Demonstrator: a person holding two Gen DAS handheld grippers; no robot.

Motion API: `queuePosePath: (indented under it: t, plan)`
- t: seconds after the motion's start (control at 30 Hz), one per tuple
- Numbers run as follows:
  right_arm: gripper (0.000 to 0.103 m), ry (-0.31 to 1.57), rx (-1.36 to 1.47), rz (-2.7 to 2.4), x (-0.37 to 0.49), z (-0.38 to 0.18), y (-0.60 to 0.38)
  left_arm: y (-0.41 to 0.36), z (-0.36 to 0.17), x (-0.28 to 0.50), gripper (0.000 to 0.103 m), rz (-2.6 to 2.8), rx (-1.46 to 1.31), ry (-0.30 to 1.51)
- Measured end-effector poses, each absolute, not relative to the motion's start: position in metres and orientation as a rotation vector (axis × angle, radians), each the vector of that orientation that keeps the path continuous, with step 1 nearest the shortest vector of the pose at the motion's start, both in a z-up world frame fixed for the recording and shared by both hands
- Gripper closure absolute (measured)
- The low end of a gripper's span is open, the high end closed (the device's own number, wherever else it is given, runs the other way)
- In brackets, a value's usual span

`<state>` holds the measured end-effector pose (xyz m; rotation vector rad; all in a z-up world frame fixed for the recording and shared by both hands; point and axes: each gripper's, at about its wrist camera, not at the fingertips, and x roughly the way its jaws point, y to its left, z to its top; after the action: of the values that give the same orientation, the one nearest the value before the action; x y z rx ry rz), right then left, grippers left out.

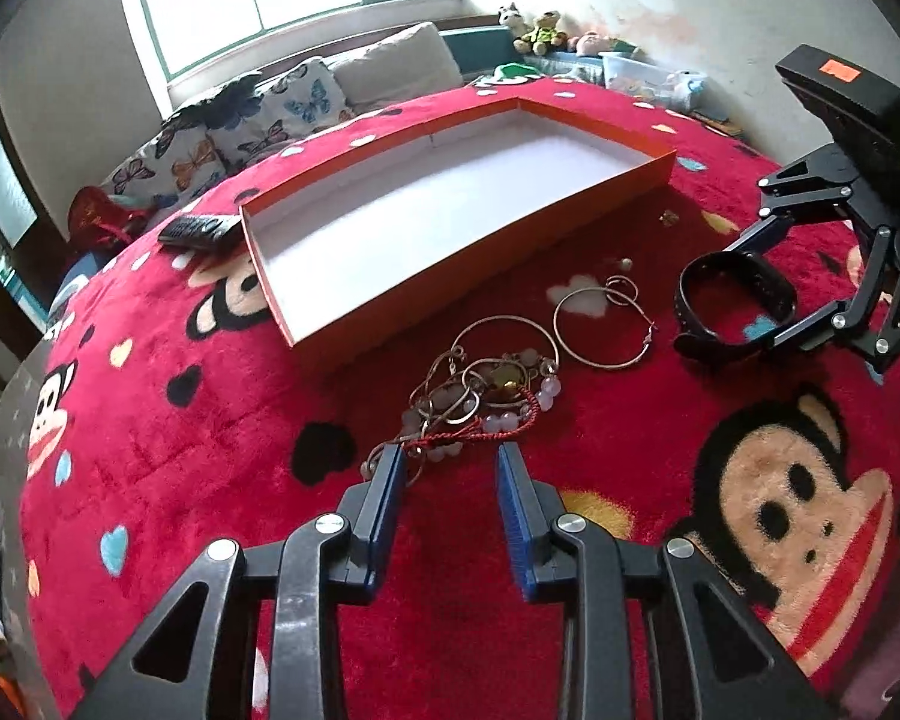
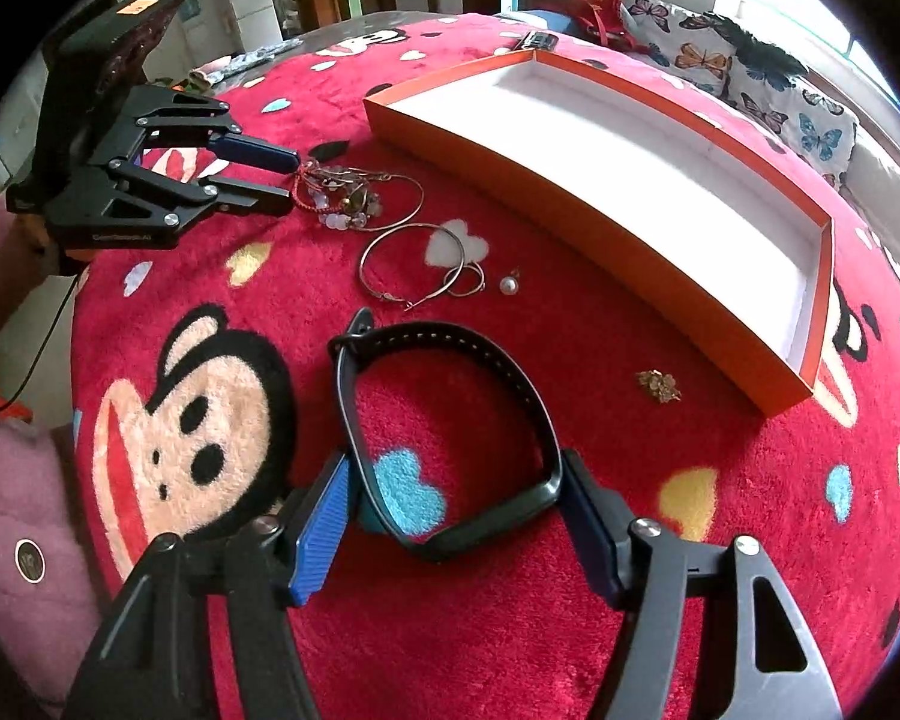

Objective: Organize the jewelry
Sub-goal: 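Grasp the black watch band with the right tool while the left tool grasps the red string bracelet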

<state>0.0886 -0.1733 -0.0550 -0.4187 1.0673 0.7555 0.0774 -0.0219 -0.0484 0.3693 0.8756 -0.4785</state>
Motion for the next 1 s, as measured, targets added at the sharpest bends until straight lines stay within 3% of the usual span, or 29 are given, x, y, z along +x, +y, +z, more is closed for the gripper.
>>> queuePosePath:
  t: [0.37, 0.7, 0.87, 1.0]
  plan:
    - [0.029, 1.061, -0.402, 0.75, 0.089, -0.055, -0.175, -0.027, -0.053, 0.094, 0.068, -0.554, 0.351, 0.873]
    - [0.029, 1.055, -0.385, 0.742, 0.089, -0.054, -0.176, -0.027, -0.045, 0.091, 0.093, -0.554, 0.305, 0.836]
    - [0.031, 1.05, -0.373, 0.727, 0.088, -0.054, -0.176, -0.029, -0.042, 0.089, 0.097, -0.565, 0.285, 0.832]
    - [0.041, 1.053, -0.348, 0.703, 0.087, -0.051, -0.178, -0.021, -0.03, 0.089, 0.099, -0.567, 0.205, 0.826]
